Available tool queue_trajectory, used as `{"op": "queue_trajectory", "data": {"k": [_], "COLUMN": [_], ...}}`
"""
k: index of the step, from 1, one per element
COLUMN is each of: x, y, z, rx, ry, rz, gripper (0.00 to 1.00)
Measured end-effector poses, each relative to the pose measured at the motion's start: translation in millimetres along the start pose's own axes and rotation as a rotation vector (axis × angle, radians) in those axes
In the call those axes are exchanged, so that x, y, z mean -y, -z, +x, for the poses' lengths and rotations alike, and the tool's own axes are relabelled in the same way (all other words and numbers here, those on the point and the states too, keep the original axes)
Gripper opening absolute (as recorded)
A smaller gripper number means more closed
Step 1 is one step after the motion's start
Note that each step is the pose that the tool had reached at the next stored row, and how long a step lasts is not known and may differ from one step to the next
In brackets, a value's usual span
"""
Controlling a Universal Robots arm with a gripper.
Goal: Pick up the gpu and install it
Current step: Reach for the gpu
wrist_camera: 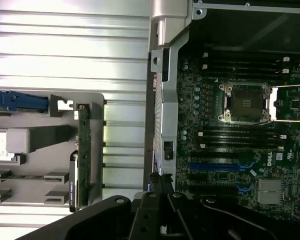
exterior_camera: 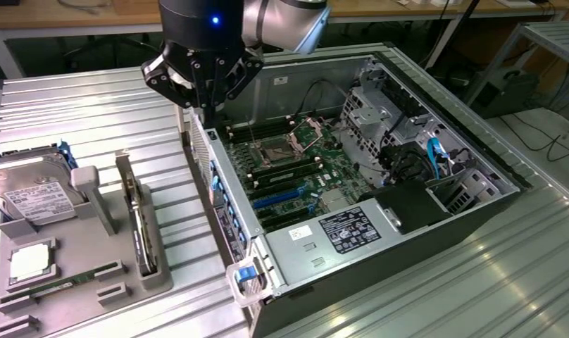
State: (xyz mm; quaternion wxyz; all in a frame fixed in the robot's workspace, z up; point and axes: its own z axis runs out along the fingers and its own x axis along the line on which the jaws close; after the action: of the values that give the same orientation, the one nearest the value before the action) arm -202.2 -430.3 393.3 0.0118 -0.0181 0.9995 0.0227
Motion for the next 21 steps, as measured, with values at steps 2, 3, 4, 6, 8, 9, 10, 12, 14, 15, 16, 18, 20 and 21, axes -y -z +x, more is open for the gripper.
{"op": "queue_trajectory", "data": {"k": [2,3,4,6,8,9,10,12,14,15,16,18,20,21], "x": [0.8,1.2,1.7,3.2,4.8,5.7,6.7,8.3,10.0,10.8,11.6,12.7,13.5,14.0], "y": [0.0,0.1,0.1,0.2,0.3,0.4,0.5,0.6,0.8,0.8,0.8,0.9,1.0,1.1], "z": [1.5,2.2,2.8,4.4,5.9,6.8,7.7,9.3,11.0,11.9,12.9,15.3,17.6,18.9], "rx": [0.0000,-0.0001,-0.0002,-0.0003,-0.0003,-0.0004,-0.0004,-0.0006,-0.0008,-0.0008,-0.0008,-0.0009,-0.0010,-0.0010], "ry": [0.002,0.004,0.005,0.007,0.008,0.009,0.011,0.014,0.017,0.018,0.020,0.022,0.023,0.024], "rz": [-0.0001,-0.0001,-0.0001,-0.0004,-0.0007,-0.0007,-0.0008,-0.0008,-0.0008,-0.0009,-0.0009,-0.0010,-0.0011,-0.0011], "gripper": [0.11,0.11,0.11,0.11,0.11,0.11,0.11,0.11,0.11,0.11,0.11,0.11,0.11,0.11]}}
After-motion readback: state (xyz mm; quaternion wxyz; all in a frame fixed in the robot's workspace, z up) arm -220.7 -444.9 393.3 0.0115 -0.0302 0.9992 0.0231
